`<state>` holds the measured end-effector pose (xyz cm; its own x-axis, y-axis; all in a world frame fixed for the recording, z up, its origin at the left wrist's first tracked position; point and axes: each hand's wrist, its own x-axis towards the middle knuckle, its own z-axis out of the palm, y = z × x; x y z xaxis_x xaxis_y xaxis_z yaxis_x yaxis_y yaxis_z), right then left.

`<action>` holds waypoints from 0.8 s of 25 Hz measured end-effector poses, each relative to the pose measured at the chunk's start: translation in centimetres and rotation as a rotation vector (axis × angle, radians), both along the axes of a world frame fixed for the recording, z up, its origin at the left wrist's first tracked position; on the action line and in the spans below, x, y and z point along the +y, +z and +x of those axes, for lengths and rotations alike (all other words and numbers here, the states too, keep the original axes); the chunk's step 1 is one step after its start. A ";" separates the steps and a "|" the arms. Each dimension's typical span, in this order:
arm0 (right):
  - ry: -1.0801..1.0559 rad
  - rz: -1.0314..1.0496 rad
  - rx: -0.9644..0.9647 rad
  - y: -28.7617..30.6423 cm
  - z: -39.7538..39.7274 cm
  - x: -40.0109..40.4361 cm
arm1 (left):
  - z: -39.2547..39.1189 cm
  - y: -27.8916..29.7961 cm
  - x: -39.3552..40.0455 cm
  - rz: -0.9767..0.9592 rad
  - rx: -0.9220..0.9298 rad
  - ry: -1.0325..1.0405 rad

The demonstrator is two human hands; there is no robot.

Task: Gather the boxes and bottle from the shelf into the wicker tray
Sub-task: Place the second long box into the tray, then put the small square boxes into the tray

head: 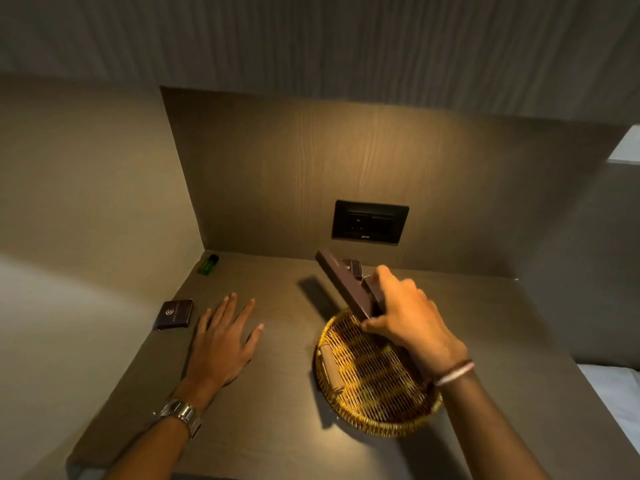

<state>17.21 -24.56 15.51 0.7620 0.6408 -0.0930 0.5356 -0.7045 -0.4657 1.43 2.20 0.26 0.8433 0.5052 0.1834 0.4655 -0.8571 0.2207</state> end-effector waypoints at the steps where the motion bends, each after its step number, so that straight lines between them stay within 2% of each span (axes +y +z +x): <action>1: 0.007 -0.068 0.030 -0.4 -0.8 -1.0 | 0.0 0.0 0.0 0.001 0.005 0.000; 4: 0.022 -0.153 0.132 -2.2 -3.2 -1.5 | 0.0 -0.2 -0.2 0.010 0.002 0.003; 8: 0.065 -0.111 0.344 -3.4 -3.8 -1.3 | 0.0 -0.3 -0.3 0.003 -0.002 0.002; 10: 0.050 -0.066 0.382 -2.7 -2.3 -0.9 | 0.0 -0.4 -0.4 0.003 -0.004 -0.002; 12: -0.001 0.004 0.270 -1.6 -0.1 0.4 | 0.0 -0.4 -0.4 0.001 -0.016 -0.010; 15: -0.066 0.035 -0.073 -0.5 3.7 4.8 | -0.1 -0.3 -0.4 -0.008 -0.008 -0.004; 17: -0.088 -0.082 -0.209 -0.6 6.0 8.5 | -0.1 -0.2 -0.4 -0.012 -0.008 -0.002; 20: -0.100 -0.315 -0.196 -2.3 8.1 12.7 | -0.1 -0.1 -0.4 -0.012 -0.003 0.000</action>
<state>25.28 -11.86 13.23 0.8421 0.5259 -0.1200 0.5145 -0.8499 -0.1140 1.35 1.84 0.21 0.8429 0.5071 0.1801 0.4644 -0.8545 0.2327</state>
